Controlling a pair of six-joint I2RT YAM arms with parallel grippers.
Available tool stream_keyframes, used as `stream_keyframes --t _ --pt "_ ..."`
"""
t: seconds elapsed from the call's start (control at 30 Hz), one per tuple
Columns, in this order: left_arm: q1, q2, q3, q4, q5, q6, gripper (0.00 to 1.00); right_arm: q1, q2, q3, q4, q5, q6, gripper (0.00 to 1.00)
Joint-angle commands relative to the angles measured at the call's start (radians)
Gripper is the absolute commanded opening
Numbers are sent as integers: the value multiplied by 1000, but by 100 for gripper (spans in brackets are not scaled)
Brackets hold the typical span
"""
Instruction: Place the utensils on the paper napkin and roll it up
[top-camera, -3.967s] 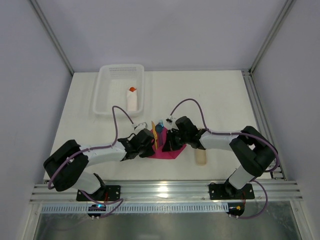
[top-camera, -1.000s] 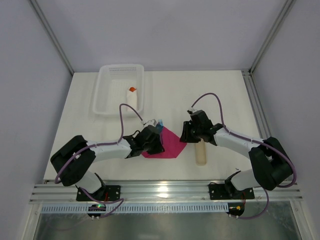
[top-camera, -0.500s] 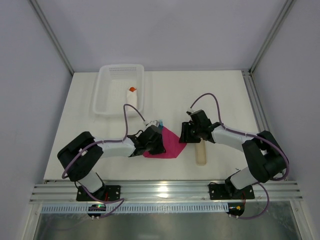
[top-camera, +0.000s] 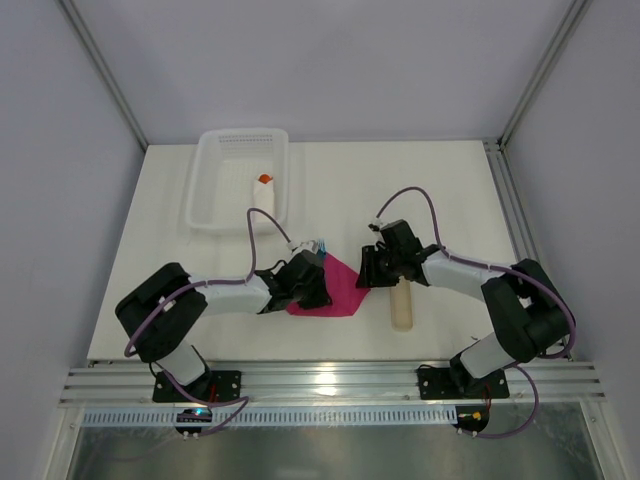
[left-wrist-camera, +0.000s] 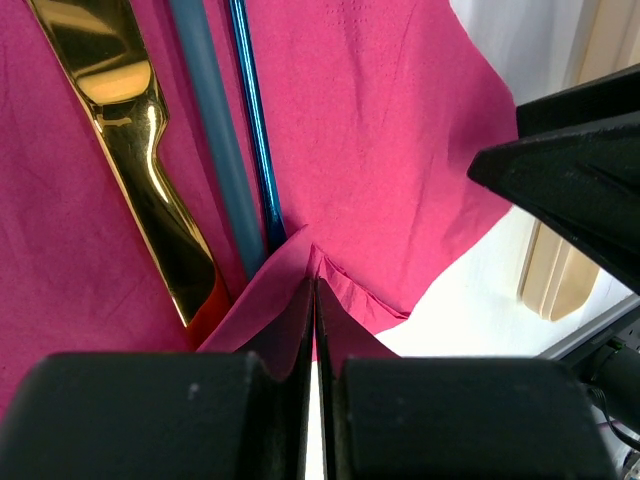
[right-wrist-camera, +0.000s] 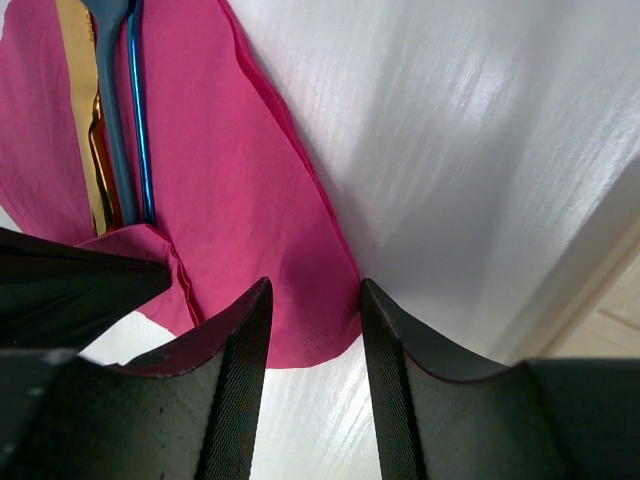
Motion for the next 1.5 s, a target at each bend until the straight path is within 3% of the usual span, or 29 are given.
stream_keyframes --t 0.0,0.3,0.8,1.07,1.47 --pt "-4 -1 11 4 -13 -4 0 -4 -4 -26 0 -62 -32 44" --pt "-5 -5 11 4 -13 -5 0 -4 -65 -93 83 -181 10 42" --pt "-5 -15 4 0 -17 -5 0 -4 -167 -322 451 -114 386 34" --pt "-5 -13 1 3 -16 -8 0 -4 -214 -293 384 -10 316 32" --pt "-5 -24 -3 -3 -25 -7 0 -4 -133 -276 485 -25 300 30"
